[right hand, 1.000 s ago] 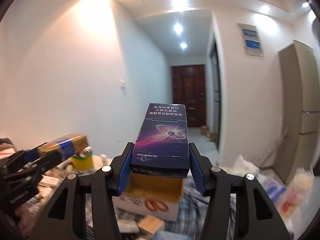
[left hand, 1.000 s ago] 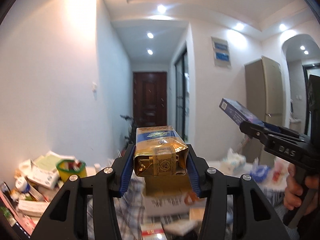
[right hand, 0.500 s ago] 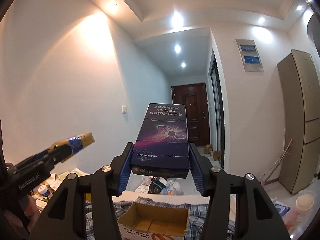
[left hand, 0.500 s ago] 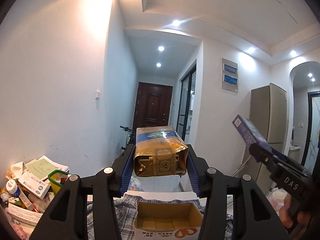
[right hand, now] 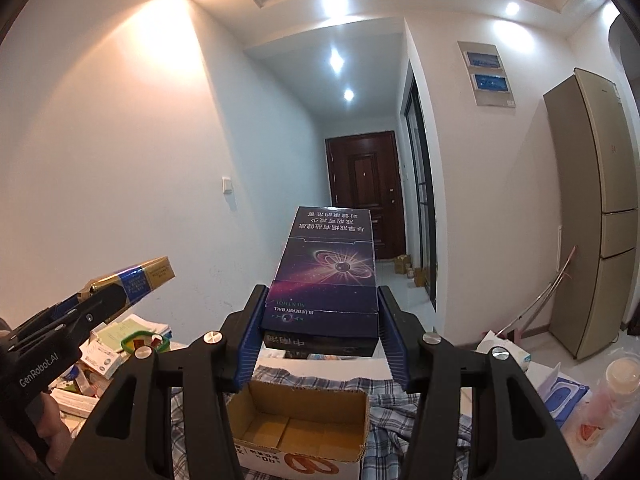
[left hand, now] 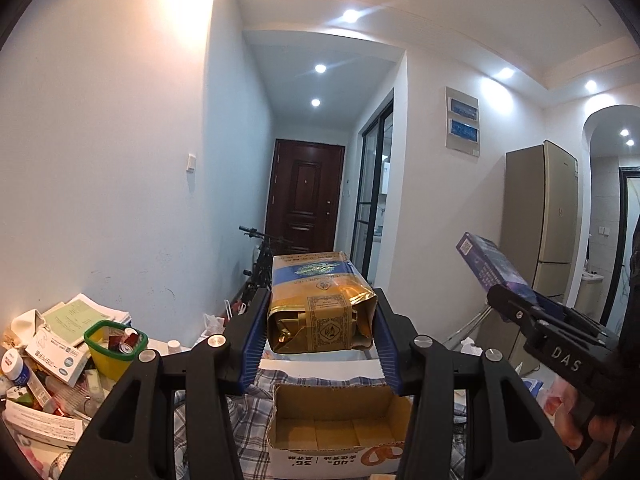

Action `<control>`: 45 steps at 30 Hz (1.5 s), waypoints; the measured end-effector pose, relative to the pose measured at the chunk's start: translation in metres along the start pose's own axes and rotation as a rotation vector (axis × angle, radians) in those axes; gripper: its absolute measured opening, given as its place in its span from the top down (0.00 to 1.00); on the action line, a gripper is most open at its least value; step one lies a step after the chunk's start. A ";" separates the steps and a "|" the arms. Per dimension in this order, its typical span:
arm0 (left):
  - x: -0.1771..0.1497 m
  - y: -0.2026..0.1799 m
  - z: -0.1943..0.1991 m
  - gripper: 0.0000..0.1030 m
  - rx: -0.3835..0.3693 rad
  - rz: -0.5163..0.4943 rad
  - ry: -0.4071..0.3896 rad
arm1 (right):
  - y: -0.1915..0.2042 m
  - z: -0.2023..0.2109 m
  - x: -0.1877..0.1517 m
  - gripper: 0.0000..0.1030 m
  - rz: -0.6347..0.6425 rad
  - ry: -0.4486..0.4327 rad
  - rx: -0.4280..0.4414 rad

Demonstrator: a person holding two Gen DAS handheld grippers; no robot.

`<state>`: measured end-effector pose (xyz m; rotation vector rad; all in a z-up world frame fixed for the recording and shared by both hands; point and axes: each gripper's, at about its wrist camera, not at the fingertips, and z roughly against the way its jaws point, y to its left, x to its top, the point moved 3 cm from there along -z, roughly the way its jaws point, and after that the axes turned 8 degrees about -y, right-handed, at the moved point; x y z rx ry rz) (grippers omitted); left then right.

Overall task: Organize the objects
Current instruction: 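Lower the coffee bag into the pretzel box and open the left gripper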

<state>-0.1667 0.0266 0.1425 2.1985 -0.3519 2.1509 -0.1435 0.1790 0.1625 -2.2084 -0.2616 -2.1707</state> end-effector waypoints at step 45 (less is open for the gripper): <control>-0.174 0.013 -0.140 0.50 -0.045 0.002 0.499 | -0.026 -0.116 -0.153 0.50 0.028 0.518 -0.080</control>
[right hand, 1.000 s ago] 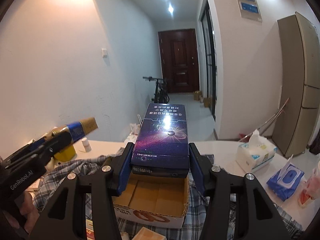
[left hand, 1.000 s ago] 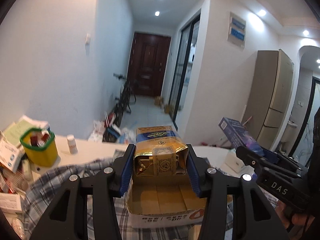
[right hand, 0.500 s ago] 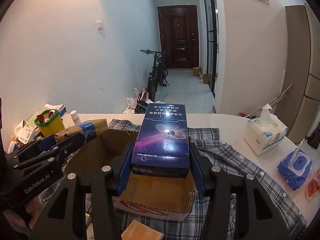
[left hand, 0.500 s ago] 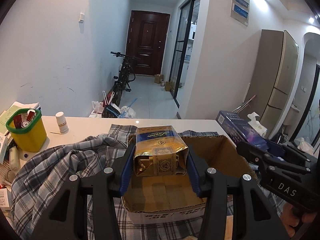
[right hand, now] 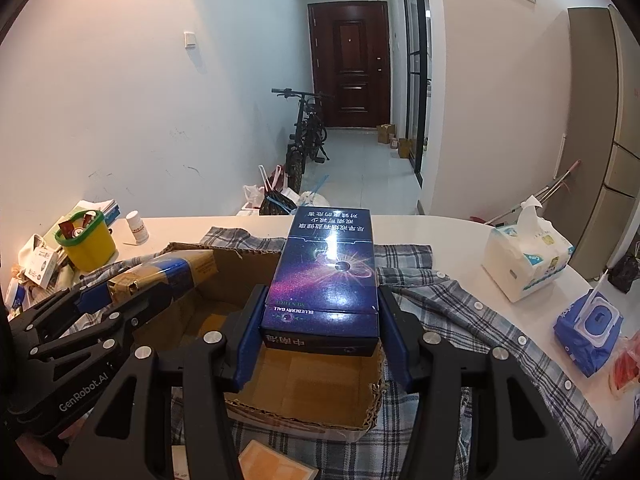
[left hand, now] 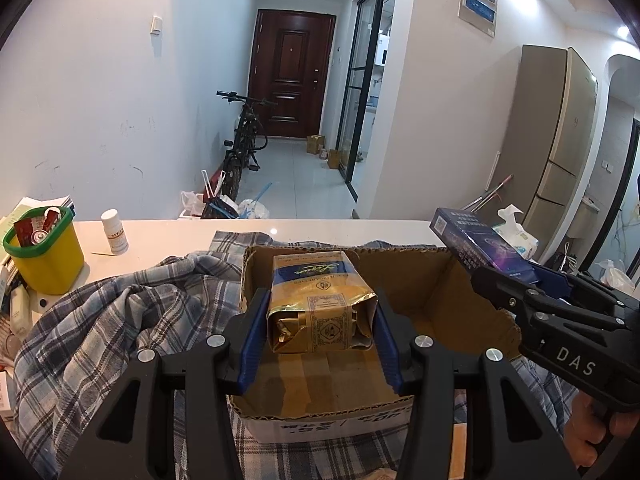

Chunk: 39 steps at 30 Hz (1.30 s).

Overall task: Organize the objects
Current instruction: 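Lower the coffee bag into the pretzel box and open the left gripper, then lower the dark blue box into the pretzel box and open the right gripper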

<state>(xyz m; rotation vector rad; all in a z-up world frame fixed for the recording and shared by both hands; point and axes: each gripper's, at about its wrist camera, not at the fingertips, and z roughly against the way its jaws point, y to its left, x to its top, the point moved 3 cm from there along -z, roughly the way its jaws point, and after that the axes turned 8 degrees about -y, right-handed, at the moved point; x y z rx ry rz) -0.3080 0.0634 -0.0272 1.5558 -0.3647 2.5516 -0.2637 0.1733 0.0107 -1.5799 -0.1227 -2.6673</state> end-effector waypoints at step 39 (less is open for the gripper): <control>0.003 0.012 0.003 0.23 0.089 0.013 -0.027 | -0.001 -0.020 -0.014 0.49 0.013 0.071 -0.009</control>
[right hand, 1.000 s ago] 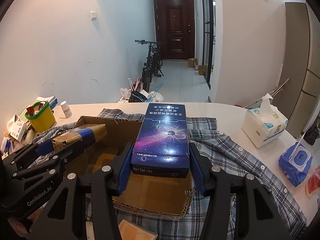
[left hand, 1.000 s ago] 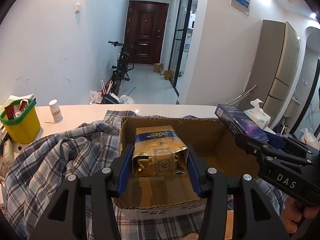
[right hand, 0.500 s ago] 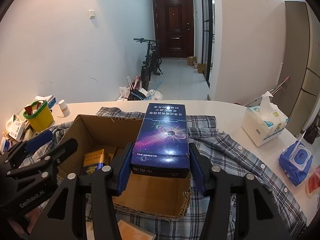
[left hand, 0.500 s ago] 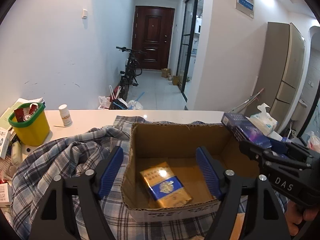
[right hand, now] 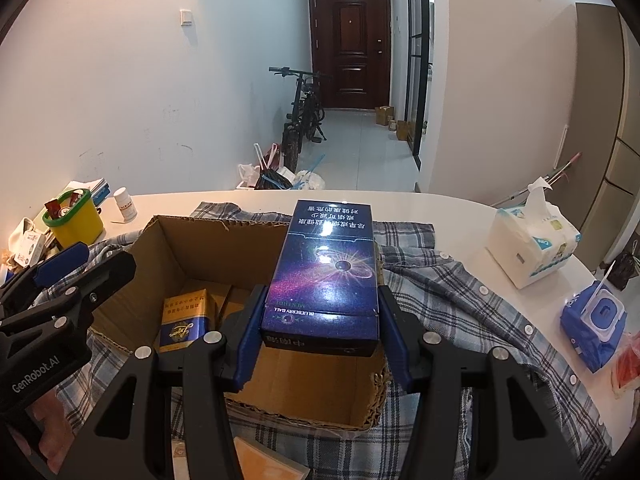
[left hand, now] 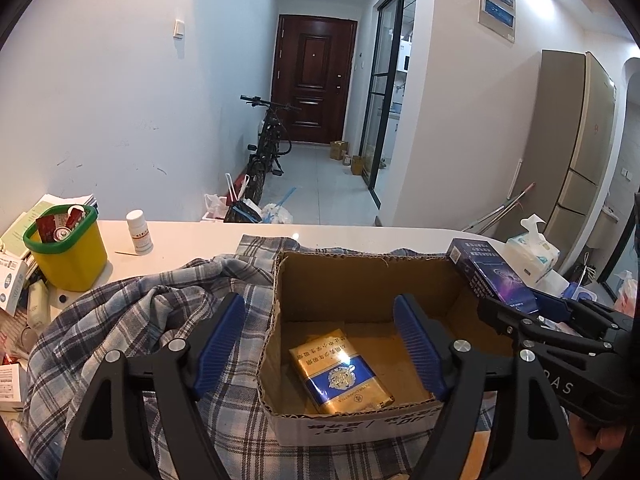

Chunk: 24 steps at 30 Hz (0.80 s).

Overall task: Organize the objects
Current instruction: 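Lower the dark blue box into the pretzel box and open the right gripper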

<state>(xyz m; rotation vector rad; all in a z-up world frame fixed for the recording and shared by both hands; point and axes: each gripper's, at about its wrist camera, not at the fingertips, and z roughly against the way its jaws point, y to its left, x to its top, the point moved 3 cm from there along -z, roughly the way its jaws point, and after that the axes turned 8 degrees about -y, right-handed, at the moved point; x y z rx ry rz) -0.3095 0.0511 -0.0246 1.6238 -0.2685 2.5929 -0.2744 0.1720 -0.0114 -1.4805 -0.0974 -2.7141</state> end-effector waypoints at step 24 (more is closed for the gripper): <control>0.016 -0.001 0.019 0.23 0.016 -0.010 -0.055 | 0.003 0.005 0.002 0.47 0.004 -0.013 0.046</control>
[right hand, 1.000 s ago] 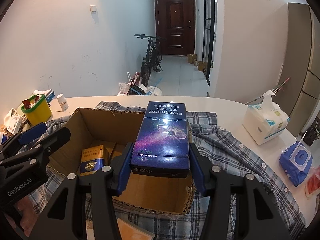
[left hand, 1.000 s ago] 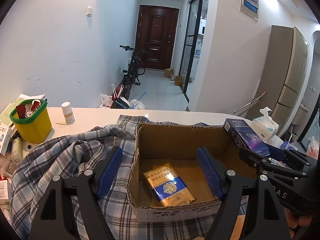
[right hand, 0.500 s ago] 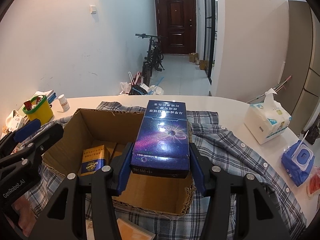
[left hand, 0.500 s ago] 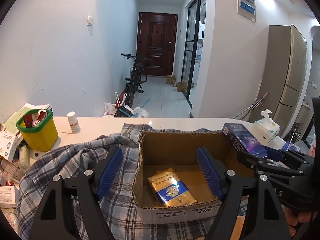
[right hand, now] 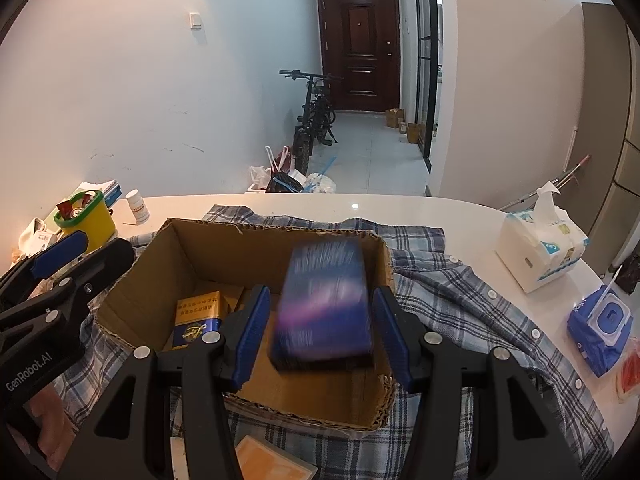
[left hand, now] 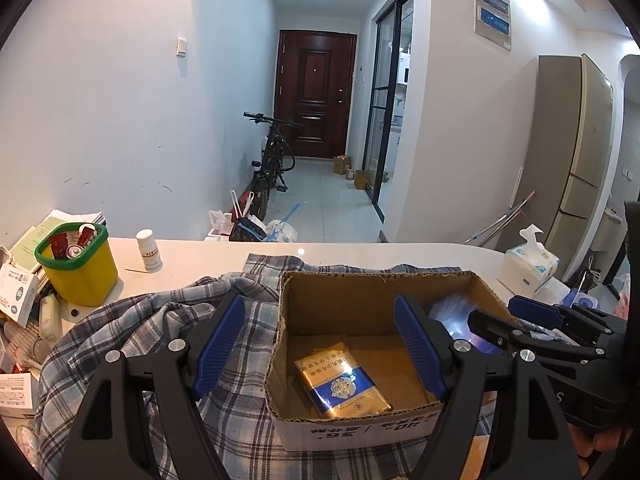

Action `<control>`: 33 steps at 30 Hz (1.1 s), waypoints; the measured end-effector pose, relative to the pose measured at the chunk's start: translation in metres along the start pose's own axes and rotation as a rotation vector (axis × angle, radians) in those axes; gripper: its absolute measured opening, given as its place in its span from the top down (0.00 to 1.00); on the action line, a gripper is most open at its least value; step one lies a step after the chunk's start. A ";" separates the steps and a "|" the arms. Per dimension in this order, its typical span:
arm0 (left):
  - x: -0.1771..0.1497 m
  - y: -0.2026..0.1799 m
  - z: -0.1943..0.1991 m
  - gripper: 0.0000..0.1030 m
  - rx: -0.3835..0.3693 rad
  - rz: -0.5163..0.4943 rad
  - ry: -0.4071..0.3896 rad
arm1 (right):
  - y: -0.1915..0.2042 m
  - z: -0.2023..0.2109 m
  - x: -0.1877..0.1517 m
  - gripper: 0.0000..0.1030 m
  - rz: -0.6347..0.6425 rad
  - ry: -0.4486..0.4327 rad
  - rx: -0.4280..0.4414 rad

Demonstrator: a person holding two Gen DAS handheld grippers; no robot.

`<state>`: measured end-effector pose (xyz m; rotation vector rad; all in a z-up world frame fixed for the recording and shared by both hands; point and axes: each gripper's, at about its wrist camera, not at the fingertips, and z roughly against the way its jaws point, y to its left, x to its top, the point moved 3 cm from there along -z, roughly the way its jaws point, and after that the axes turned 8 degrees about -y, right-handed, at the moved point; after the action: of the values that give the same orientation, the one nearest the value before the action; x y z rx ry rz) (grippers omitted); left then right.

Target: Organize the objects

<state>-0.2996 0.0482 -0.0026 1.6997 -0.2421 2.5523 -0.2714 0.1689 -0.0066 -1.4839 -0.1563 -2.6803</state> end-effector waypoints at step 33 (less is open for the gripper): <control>0.079 -0.009 0.132 0.18 -0.058 0.003 -0.304 | 0.006 0.132 0.060 0.45 0.032 -0.369 0.035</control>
<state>-0.2088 0.0323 0.1203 2.0590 -0.3300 2.2547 -0.1919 0.1785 0.1143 -1.9352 -0.1962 -2.3397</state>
